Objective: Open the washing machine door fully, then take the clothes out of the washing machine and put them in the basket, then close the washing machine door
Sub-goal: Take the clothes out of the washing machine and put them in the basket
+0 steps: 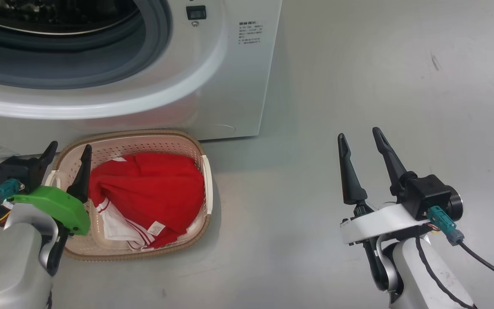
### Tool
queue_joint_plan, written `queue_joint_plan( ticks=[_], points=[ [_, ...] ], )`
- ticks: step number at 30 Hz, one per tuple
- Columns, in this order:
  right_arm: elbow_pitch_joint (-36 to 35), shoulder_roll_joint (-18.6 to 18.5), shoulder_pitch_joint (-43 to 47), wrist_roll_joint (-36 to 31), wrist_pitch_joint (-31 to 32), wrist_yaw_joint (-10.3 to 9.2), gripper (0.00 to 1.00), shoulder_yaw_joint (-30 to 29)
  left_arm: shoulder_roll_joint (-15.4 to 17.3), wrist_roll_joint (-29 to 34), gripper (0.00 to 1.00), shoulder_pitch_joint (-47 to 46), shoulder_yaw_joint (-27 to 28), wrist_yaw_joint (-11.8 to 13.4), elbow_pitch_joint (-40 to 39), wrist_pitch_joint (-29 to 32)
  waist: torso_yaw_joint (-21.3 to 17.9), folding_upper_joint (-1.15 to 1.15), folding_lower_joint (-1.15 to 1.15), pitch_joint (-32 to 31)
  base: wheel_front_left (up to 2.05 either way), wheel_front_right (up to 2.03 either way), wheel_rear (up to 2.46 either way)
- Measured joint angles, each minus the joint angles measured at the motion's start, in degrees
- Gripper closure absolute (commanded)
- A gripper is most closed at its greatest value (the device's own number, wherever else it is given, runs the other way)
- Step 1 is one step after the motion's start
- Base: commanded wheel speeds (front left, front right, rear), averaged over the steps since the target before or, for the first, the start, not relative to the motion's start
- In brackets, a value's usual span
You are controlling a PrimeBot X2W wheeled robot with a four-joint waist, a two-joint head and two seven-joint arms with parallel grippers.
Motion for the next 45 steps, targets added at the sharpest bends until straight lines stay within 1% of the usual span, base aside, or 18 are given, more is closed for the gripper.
queue_joint_plan(
  ticks=[2, 9, 14, 18, 21, 26, 33, 36, 37, 40, 45],
  points=[
    [0.43, -0.01, 0.59, 0.14, 0.0, 0.18, 0.0, -0.55, -0.01, 0.0, 0.0, 1.26, 0.91, -0.01, -1.44, -0.01, 0.5, 0.0, 0.0, -1.48, 0.0, 0.0, 0.0],
    [2.22, 0.0, 3.42, 0.89, 0.0, 1.96, 0.0, -1.67, 0.35, 1.78, 0.0, 5.76, 2.94, -0.01, -6.46, -0.04, 2.38, 0.0, 0.0, -6.77, 0.0, 0.0, 0.0],
    [3.03, 0.02, 5.3, 1.45, 0.0, 2.99, 0.0, -2.38, 1.01, 4.13, 0.0, 9.31, 5.52, -0.01, -10.45, -0.04, 3.66, 0.0, 0.0, -10.49, 0.0, 0.0, 0.0],
    [3.21, 0.03, 7.32, 1.49, 0.0, 3.94, 0.0, -3.41, 0.81, 4.58, 0.0, 14.01, 7.45, -0.01, -13.83, -0.04, 4.77, 0.0, 0.0, -13.95, 0.0, 0.0, 0.0],
    [3.19, 0.04, 8.32, 1.69, 0.0, 4.17, 0.0, -4.1, 0.55, 5.13, 0.0, 16.24, 8.64, 0.0, -16.35, -0.04, 5.4, 0.0, 0.0, -15.72, 0.0, 0.0, 0.0],
    [3.15, 0.08, 10.05, 2.07, 0.0, 4.97, 0.0, -5.45, -0.48, 6.99, 0.0, 19.34, 10.16, 0.36, -20.27, -0.05, 6.42, 0.0, 0.0, -18.13, 0.0, 0.0, 0.0],
    [3.2, 0.2, 11.62, 2.08, 0.0, 6.43, 0.0, -6.08, -2.71, 7.54, 0.0, 24.81, 12.6, 1.2, -24.16, -0.04, 7.35, 0.0, 0.0, -21.09, 0.0, 0.0, 0.0],
    [3.12, 0.22, 12.56, 2.08, 0.0, 6.64, 0.0, -6.38, -3.59, 7.94, 0.0, 26.63, 13.49, 1.4, -26.1, -0.04, 7.52, 0.0, 0.0, -22.17, 0.0, 0.0, 0.0],
    [3.08, 0.22, 12.84, 2.08, 0.0, 7.02, 0.0, -6.39, -3.7, 8.09, 0.0, 27.21, 13.88, 1.43, -26.85, -0.04, 7.54, 0.0, 0.0, -22.47, 0.0, 0.0, 0.0],
    [2.78, 0.24, 13.5, 2.08, 0.0, 7.1, 0.0, -6.55, -4.1, 8.09, 0.0, 28.66, 15.12, 1.45, -28.86, -0.04, 7.46, 0.0, 0.0, -22.96, 0.0, 0.0, 0.0],
    [2.41, 0.26, 13.6, 2.07, 0.0, 7.66, 0.0, -6.81, -5.39, 9.11, 0.0, 30.37, 15.51, 1.45, -30.67, -0.05, 7.08, 0.0, 0.0, -23.11, 0.0, 0.0, 0.0]
  ],
)
